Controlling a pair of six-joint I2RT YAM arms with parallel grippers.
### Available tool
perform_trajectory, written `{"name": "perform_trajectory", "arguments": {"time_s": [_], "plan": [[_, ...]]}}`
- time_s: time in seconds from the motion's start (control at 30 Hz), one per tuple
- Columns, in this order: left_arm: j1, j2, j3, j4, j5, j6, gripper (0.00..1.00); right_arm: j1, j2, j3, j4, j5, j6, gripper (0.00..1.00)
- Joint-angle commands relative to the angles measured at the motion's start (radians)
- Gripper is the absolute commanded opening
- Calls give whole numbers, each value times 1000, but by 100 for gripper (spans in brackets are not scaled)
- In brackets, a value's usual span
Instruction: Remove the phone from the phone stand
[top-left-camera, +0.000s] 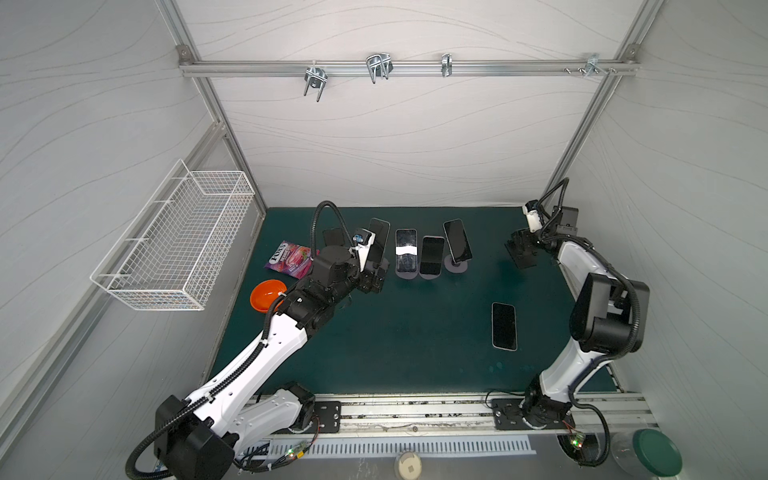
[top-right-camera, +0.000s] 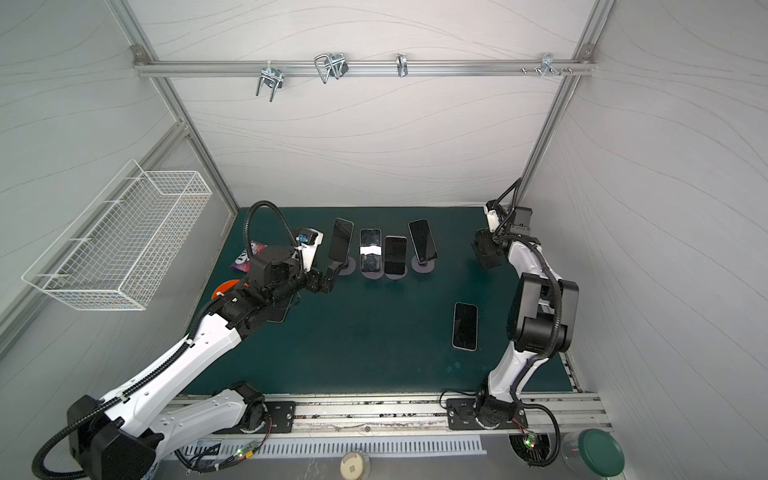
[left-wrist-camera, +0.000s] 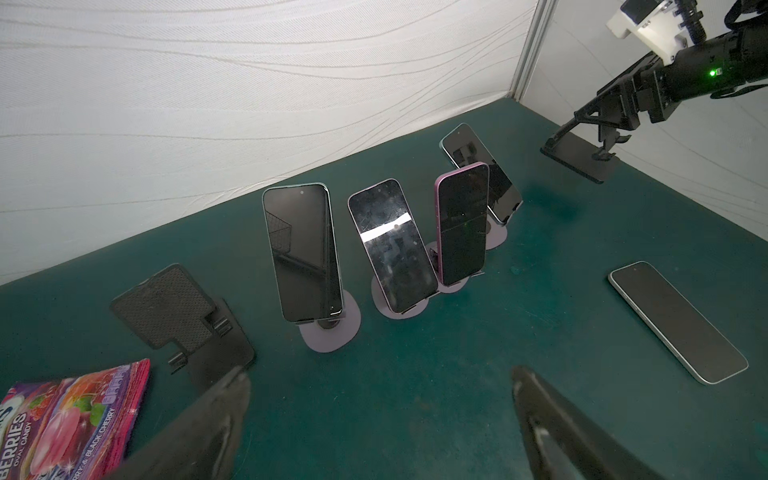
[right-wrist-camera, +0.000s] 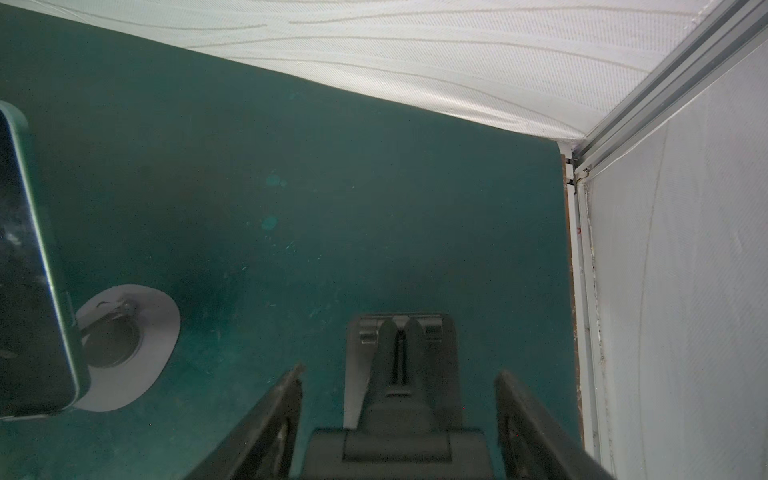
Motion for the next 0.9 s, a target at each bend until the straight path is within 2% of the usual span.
{"name": "perform_trajectory", "arguments": {"time_s": [0.0,0.87], "plan": [[5,12,16,8,12,-8,99,-9,20,30,40,-15,-11,42],[11,68,63,-2,17,-1,99,-12,92,30,45,-7,-12,44]]}}
